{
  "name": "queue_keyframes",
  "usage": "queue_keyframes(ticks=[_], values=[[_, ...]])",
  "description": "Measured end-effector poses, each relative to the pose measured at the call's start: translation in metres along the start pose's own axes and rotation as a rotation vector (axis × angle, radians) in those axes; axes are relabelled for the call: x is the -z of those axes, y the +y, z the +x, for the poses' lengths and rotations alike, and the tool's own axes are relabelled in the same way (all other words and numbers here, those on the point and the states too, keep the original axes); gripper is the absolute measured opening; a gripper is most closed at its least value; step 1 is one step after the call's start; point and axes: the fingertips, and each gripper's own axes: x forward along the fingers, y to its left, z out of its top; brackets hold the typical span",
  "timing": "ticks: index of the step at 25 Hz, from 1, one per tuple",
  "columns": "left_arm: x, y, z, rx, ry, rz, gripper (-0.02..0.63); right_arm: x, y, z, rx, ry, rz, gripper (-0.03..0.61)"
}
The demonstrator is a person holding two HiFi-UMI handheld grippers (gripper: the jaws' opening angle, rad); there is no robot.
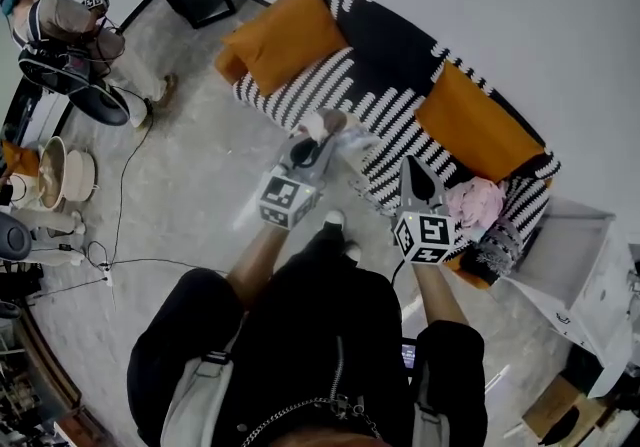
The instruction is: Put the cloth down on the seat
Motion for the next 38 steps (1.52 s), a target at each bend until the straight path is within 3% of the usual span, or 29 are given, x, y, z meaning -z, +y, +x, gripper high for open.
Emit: queue_keyframes(ticks=[18, 28, 38], values=[[-0.028, 0.056, 0.066, 0.092, -0.046, 0.055, 0.060, -0.032, 0.002, 0.073, 0.064, -0.030, -0.042, 0.003], [-0.031, 0.051, 0.100, 0.128, -0.056, 0.035, 0.060, -0.039, -0.022, 0.076, 0.106, -0.025, -0.042, 0.003], [-0.029, 0.045, 0.139, 0.118, -0.012, 0.021, 0.060, -0.042, -0.061, 0.091, 0.090, -0.007, -0.027, 0.003]])
